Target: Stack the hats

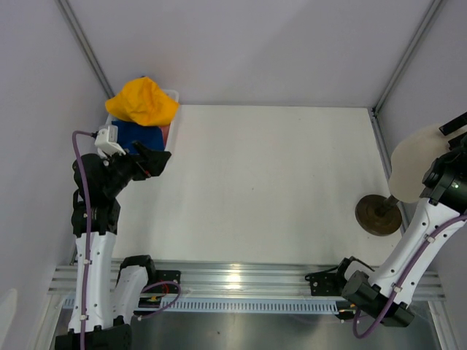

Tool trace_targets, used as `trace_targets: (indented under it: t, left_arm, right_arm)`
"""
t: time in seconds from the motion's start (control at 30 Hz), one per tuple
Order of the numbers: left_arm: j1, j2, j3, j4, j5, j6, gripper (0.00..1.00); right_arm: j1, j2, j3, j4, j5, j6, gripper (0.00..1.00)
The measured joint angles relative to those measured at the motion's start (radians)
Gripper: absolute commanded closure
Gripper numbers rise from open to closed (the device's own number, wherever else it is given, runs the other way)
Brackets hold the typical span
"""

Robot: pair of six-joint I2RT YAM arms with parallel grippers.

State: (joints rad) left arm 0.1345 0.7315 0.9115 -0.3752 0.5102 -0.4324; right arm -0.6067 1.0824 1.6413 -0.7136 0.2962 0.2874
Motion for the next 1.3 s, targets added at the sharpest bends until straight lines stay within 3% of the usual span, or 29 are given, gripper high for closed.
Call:
trace_targets:
  t: [0.67, 1.3]
  left_arm:
    - [0.000, 0.008, 0.000, 0.000, 0.001, 0.006, 0.01]
    - [0.000, 0.008, 0.000, 0.000, 0.016, 0.006, 0.00]
  right_arm:
    - [0.015, -0.109, -0.211, 0.218, -0.290, 0.077, 0.01]
    - [0.449, -0.073, -0.259, 0.348, -0.307, 0.085, 0.01]
